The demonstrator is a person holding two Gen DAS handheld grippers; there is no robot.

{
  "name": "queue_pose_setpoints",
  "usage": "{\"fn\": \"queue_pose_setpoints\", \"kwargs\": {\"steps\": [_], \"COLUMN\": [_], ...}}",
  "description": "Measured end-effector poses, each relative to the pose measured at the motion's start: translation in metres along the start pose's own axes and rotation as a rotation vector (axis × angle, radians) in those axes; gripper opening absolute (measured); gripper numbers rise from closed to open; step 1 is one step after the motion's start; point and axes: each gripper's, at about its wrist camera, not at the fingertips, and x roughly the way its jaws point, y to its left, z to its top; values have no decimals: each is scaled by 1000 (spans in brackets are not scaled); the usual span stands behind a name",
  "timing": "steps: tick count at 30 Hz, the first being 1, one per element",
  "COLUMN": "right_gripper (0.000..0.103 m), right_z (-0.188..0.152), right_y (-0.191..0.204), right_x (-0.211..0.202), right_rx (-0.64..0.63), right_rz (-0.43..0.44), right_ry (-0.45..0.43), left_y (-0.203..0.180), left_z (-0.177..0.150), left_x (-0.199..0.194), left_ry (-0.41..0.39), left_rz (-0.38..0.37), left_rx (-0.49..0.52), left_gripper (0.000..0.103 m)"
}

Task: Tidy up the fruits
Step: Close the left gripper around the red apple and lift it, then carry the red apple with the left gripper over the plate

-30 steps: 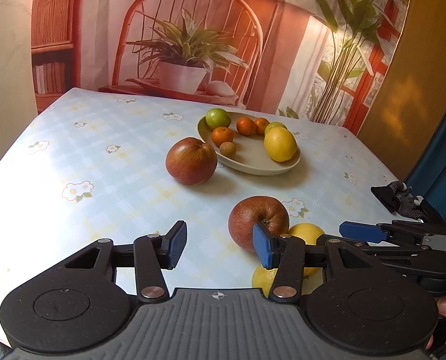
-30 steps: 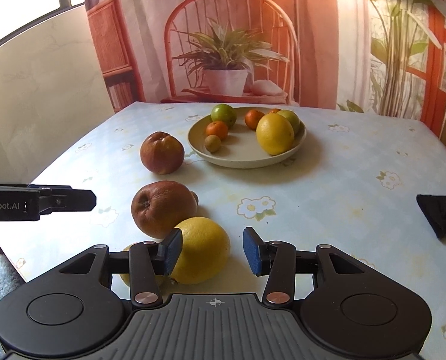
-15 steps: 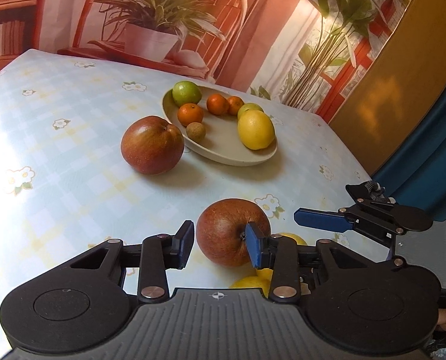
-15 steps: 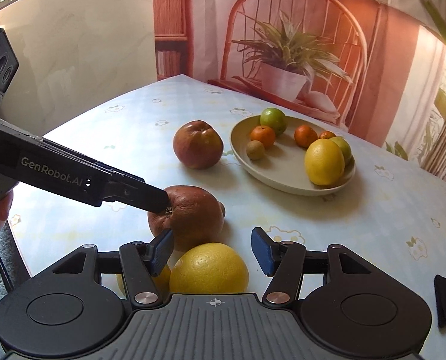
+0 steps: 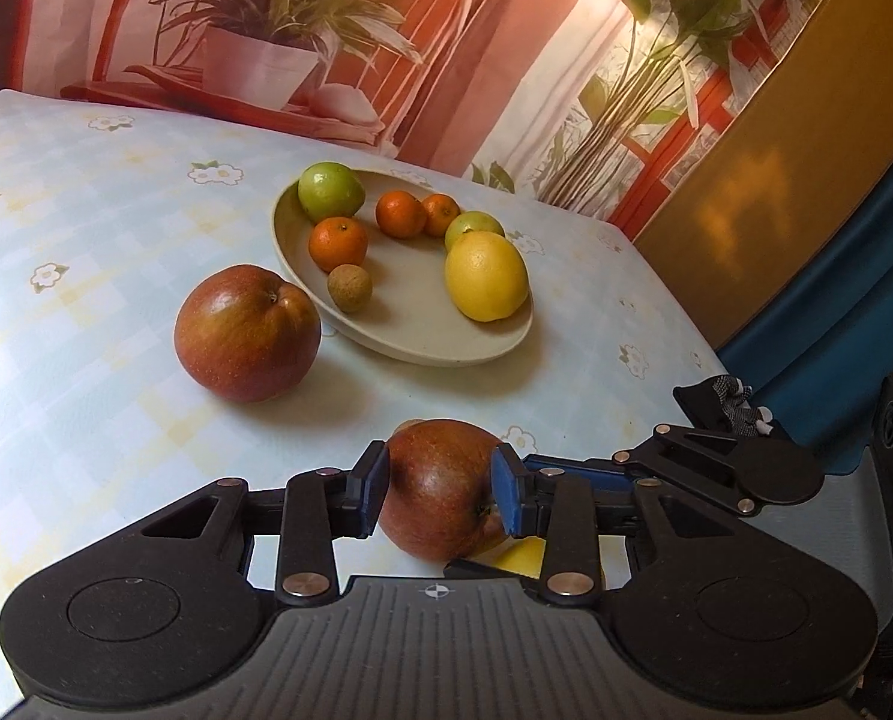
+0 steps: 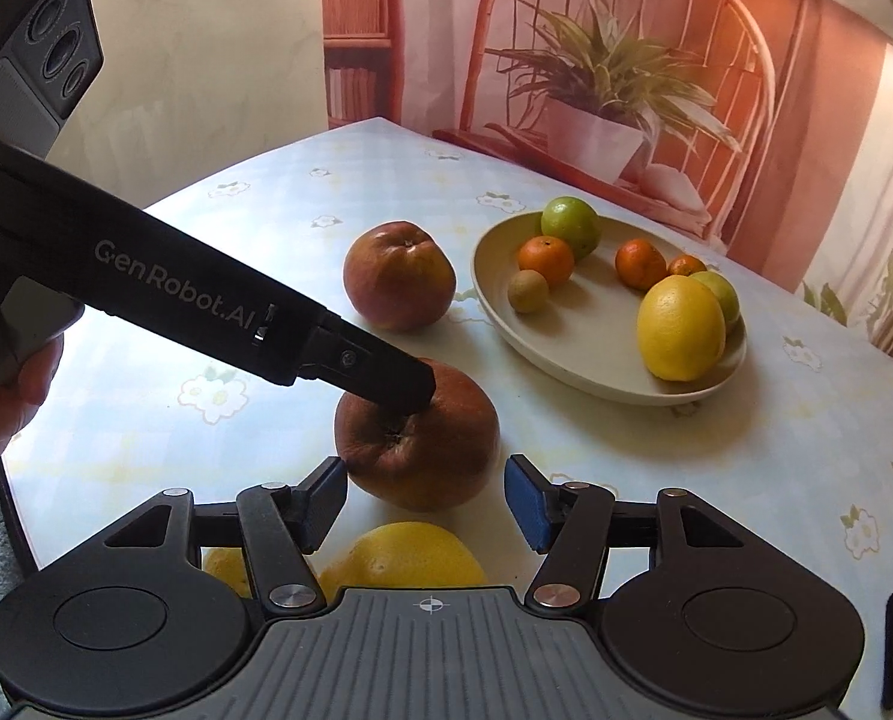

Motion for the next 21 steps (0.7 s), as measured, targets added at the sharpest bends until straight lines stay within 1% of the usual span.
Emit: {"fn": "queue_pose_setpoints", "kwargs": {"steps": [6,11,15,21], "right_gripper": [58,57,56,56], "right_z": [6,9,8,8], "right_y": [-7,-16,-31,-36], "right_x": [10,14,15,16], "right_rx": [39,69,146,154], "right_rz": [58,65,76,76], "right_ry": [3,9,10,15], "left_y": [6,14,19,14], "left_z": [10,18,19,17], "left_x": [6,5,-2,5], "left_ry": [-5,-4,0,41], "left_rz": [24,18,-24,-67], "left_rx": [-27,-45,-32,16], "left_gripper": [39,37,37,37]}}
